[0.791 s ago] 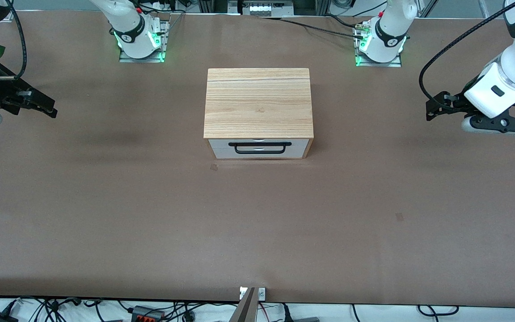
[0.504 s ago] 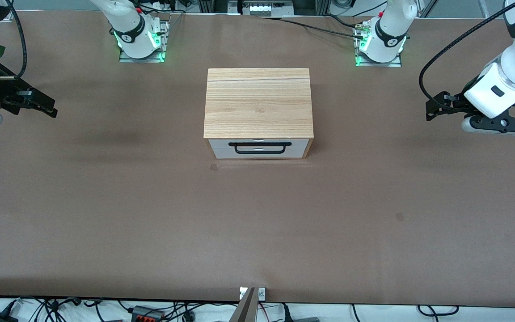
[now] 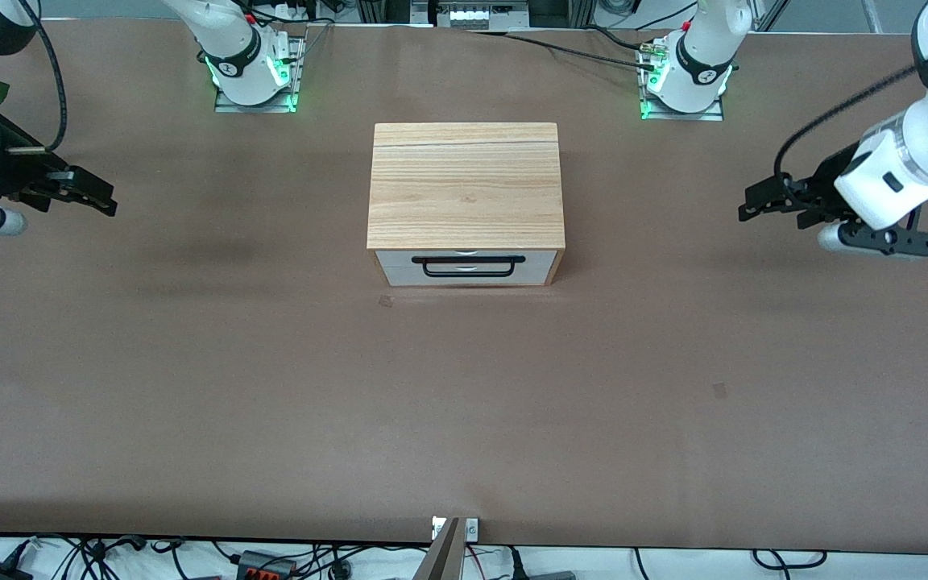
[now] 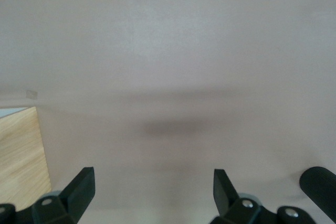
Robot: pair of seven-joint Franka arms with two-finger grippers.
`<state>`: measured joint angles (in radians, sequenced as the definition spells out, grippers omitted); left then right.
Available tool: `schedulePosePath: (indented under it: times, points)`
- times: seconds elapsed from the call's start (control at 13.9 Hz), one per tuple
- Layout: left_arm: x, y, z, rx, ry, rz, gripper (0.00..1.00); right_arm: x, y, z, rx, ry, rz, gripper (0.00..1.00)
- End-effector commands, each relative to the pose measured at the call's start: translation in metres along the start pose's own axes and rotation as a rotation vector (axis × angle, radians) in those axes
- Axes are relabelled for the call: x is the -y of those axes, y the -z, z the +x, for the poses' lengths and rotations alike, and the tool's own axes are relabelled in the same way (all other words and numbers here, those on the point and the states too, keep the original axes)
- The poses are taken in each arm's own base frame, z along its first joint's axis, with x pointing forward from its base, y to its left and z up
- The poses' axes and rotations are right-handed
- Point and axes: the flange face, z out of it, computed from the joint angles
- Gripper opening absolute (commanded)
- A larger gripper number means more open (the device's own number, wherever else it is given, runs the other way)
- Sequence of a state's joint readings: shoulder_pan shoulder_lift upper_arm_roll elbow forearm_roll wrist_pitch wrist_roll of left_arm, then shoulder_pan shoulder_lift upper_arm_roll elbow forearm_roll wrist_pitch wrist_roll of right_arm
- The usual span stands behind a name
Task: Pull top drawer with both arms simultaneously
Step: 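Move the left gripper and the right gripper toward the black drawer handle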
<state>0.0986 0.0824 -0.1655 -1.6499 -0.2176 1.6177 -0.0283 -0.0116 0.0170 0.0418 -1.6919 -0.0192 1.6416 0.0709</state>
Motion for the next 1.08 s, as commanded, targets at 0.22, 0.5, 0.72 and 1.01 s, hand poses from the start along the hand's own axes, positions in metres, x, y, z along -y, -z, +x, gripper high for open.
schedulePosePath:
  times: [0.22, 0.5, 0.72, 1.01]
  points:
    - [-0.001, -0.026, 0.028, 0.07, 0.016, -0.225, 1.0, 0.044, -0.031, -0.005, 0.151, 0.044, 0.123, 1.0]
    - [-0.008, -0.112, 0.07, 0.161, 0.075, -0.414, 1.0, 0.075, -0.077, 0.003, 0.311, 0.148, 0.395, 1.0]
    - [-0.02, -0.178, 0.091, 0.242, 0.091, -0.601, 1.0, 0.096, -0.118, 0.022, 0.355, 0.213, 0.64, 1.0]
    - [-0.043, -0.25, 0.109, 0.198, -0.029, -0.853, 1.0, 0.137, -0.182, 0.049, 0.292, 0.29, 0.915, 1.0]
